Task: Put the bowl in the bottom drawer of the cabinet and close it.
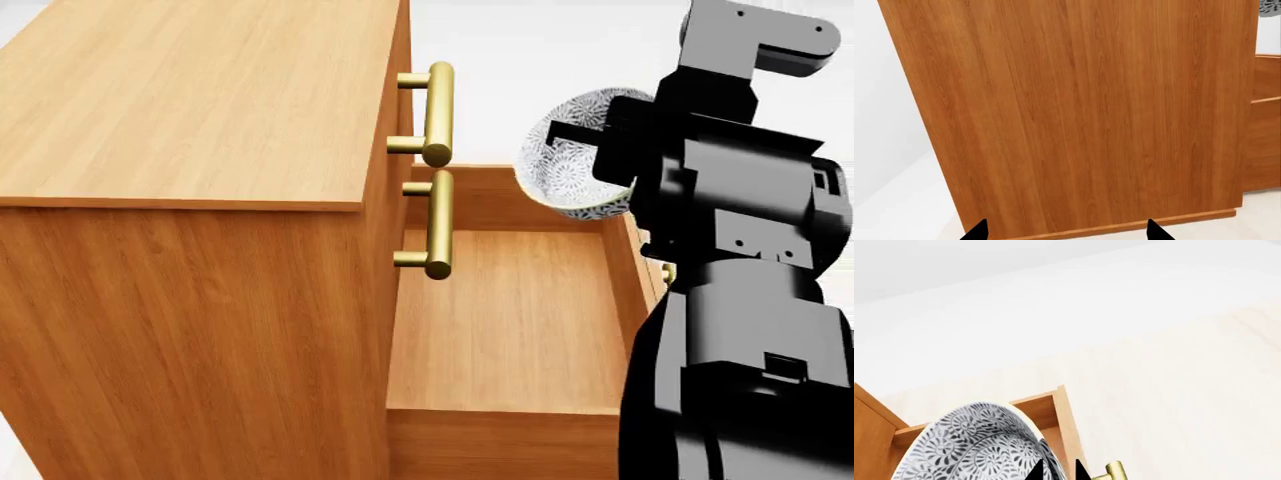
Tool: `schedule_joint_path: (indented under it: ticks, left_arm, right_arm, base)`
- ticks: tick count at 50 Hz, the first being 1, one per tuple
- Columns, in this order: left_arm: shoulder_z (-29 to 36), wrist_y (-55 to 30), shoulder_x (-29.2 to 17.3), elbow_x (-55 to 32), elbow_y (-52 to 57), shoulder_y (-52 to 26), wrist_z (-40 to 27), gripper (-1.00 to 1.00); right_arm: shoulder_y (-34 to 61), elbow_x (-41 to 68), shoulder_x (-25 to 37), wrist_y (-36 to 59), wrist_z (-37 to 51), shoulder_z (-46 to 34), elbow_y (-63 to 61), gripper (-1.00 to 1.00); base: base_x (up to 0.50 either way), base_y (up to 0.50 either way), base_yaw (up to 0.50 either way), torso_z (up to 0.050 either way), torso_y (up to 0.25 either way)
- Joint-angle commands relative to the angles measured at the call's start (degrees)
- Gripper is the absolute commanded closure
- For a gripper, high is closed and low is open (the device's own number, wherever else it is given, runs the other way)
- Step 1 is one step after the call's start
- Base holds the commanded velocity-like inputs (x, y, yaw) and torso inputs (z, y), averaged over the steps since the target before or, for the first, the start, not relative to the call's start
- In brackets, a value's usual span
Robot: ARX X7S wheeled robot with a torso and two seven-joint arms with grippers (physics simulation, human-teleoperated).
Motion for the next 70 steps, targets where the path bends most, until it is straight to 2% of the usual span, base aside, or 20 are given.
schedule_joint_path:
  ticks: [1, 70]
  left_arm:
    - [0.1, 0.1, -0.2, -0.3, 0.1, 0.0, 0.0, -1.0]
    - [0.7, -0.1, -1.4, -1.0, 1.1, 0.0, -0.7, -1.0]
  right_arm:
    - [-1.3, -0.2, -0.5, -0.3, -1.2, -0.6, 0.0, 1.0]
    - [-6.3, 0.1, -2.7, -0.3, -8.3, -6.6, 0.0, 1.0]
  base:
    - [0.0, 0.0, 0.0, 0.0, 0.0]
    - [0.0, 0.0, 0.0, 0.0, 0.0]
